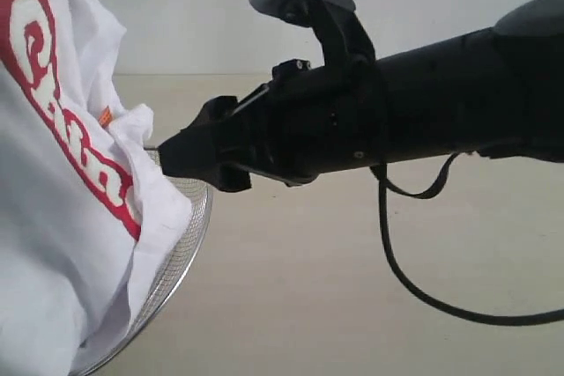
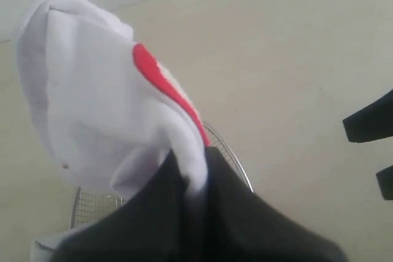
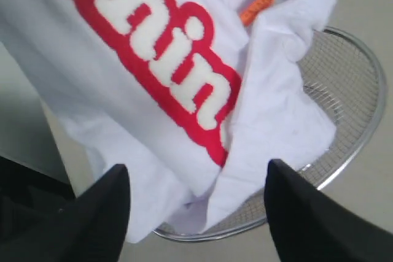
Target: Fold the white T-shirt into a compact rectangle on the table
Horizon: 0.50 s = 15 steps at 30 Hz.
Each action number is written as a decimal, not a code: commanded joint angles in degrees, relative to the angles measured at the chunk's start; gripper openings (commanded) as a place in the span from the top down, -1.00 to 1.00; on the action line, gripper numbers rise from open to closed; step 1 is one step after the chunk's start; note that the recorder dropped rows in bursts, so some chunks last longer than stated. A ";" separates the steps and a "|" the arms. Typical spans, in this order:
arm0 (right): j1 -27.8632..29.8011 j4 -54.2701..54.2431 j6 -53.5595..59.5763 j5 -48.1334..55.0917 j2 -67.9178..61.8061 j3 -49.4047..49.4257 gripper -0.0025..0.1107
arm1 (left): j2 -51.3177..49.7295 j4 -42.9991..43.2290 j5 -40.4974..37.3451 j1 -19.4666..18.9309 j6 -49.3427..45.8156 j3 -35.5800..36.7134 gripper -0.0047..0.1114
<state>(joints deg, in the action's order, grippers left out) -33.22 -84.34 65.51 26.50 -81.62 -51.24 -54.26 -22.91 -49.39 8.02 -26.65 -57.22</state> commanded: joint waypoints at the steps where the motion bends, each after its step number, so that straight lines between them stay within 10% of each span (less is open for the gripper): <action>1: 0.03 -8.43 8.82 0.42 -4.02 0.32 -0.04 | 0.53 -0.40 -0.68 -0.10 -0.42 -0.84 0.84; 15: -3.74 -13.36 20.00 -3.43 -14.66 -7.35 -0.12 | 0.53 0.04 -1.25 -0.10 -0.42 -0.84 0.84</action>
<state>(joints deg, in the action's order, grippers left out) -35.06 -96.94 81.92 24.65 -94.93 -56.67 -54.26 -22.67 -50.78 8.02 -26.65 -57.22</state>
